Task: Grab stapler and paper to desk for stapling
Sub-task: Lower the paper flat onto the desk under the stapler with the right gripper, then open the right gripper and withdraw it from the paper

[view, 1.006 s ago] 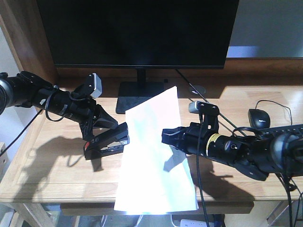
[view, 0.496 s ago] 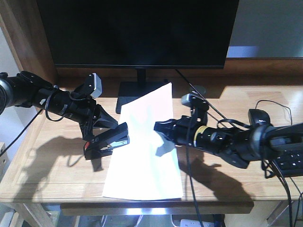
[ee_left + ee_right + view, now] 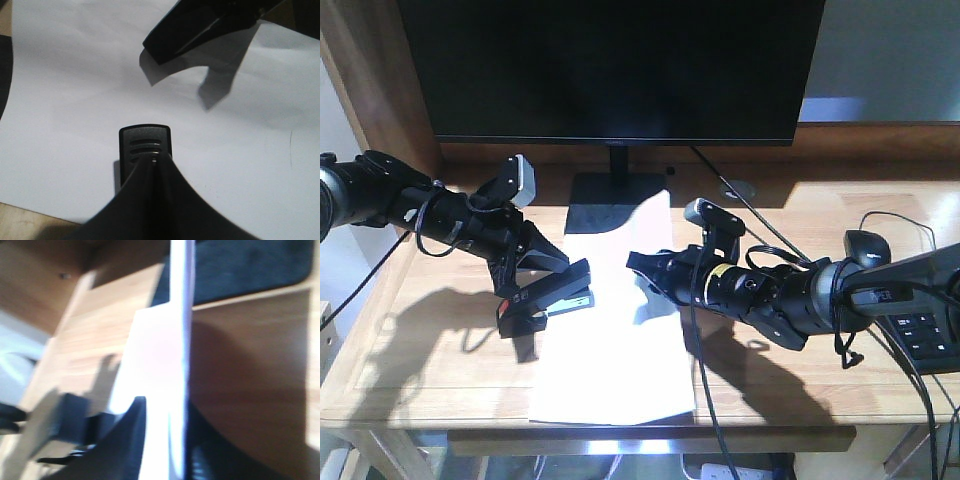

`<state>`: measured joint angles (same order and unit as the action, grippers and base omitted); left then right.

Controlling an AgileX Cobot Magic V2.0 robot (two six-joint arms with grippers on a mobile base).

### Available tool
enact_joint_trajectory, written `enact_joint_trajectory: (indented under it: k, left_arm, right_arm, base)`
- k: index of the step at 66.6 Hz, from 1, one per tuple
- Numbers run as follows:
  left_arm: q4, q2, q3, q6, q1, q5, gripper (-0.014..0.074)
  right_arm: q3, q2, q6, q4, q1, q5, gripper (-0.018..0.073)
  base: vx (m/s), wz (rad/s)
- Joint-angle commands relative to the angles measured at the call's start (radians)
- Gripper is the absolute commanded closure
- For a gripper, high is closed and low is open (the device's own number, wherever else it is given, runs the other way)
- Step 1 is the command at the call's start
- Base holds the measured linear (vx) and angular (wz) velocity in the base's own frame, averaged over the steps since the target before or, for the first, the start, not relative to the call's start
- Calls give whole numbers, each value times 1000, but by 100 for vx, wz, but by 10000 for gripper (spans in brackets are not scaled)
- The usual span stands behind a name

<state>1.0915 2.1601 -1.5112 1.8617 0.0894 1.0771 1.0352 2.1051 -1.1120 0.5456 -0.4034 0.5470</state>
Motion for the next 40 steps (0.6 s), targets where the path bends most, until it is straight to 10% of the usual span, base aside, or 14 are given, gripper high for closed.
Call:
enact_joint_trajectory:
  k: [1,18,40]
  left_arm:
    - [57,-56,-27,-3,2,34,603]
    - [57,-56,-27,-3,2,34,603]
    - [57,-56,-27,-3,2,34,603]
  right_arm:
    - [23,-51,19,-20,4,1,267]
    - [23,-116,41,80,4,-121,10]
    - [23,-314,313,85,4,-527,-5]
  base:
    - [0,0]
    - [0,0]
    - [0,0]
